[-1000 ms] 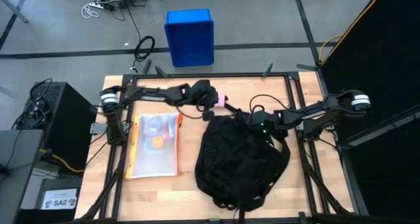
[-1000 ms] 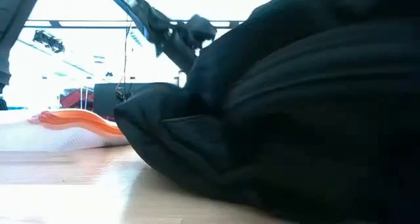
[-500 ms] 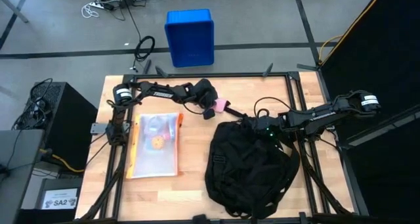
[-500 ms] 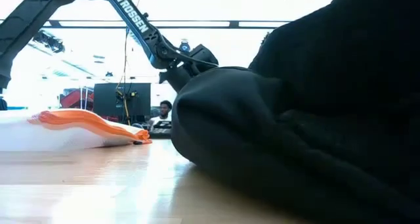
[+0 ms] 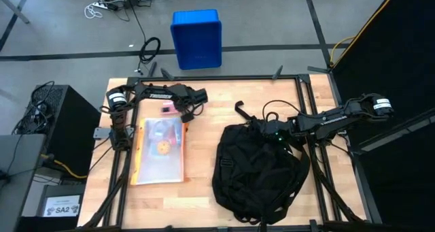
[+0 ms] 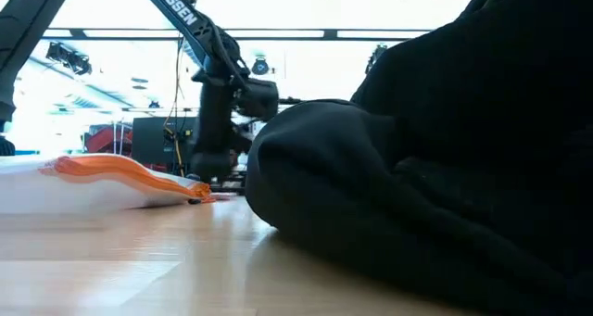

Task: Unpack backpack
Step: Move the backpack to the top of the table

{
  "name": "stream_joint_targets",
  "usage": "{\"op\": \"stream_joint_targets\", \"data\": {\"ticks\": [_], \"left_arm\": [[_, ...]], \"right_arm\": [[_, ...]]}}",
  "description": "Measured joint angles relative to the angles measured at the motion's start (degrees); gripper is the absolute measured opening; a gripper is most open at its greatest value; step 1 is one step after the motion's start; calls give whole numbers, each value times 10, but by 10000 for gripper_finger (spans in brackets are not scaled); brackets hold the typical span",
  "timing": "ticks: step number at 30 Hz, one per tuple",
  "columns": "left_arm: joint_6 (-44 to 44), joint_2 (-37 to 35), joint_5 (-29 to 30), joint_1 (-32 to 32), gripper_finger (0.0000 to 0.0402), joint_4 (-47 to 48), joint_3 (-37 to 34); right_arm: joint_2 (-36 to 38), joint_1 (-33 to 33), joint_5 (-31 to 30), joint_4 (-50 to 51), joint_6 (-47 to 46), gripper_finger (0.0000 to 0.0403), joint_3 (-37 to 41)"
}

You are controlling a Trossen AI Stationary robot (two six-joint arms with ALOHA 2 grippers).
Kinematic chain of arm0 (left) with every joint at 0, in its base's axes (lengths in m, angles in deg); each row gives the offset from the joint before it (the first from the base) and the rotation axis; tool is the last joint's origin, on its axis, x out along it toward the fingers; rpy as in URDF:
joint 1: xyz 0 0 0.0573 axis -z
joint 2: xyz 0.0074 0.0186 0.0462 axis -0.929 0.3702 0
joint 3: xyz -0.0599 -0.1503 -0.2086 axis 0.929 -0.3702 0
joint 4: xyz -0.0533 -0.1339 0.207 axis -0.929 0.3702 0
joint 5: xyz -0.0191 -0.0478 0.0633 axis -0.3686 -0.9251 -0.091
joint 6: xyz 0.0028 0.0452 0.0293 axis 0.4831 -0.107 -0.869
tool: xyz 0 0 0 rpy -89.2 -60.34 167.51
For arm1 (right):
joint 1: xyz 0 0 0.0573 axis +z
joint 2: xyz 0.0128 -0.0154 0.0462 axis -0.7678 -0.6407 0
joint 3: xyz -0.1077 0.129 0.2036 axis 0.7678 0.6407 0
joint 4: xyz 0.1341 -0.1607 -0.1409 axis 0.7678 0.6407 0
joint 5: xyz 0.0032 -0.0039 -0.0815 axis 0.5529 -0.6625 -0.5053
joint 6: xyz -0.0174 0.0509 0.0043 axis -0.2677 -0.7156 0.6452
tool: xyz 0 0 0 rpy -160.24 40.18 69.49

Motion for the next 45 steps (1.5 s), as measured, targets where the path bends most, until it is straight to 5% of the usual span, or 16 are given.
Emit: {"op": "stream_joint_targets", "data": {"ticks": [4, 9, 17, 25, 30, 34, 39, 45], "left_arm": [[32, -45, 44, -3, 0, 63, 3], [17, -155, 38, 24, 0, 3, 3], [-53, -276, -104, 116, 0, -219, -15], [-63, -268, -141, 241, 0, -287, -37], [-64, -258, -101, 325, 0, -463, -128], [-58, -239, -101, 356, 0, -557, -183], [-54, -216, -101, 367, 0, -623, -210], [-52, -206, -101, 365, 0, -634, -209]], "right_arm": [[0, 0, -3, -1, 12, 36, 0], [3, -4, -29, 5, 53, 32, -15], [60, -44, -32, -2, 183, 36, -116], [97, 30, 192, 3, 180, 33, -168], [33, 159, 76, 67, 147, 24, -150], [-58, 194, 6, 64, 123, 24, -144], [-149, 112, -107, 54, 125, 22, -154], [-165, -98, -173, 8, 173, 23, -192]]}}
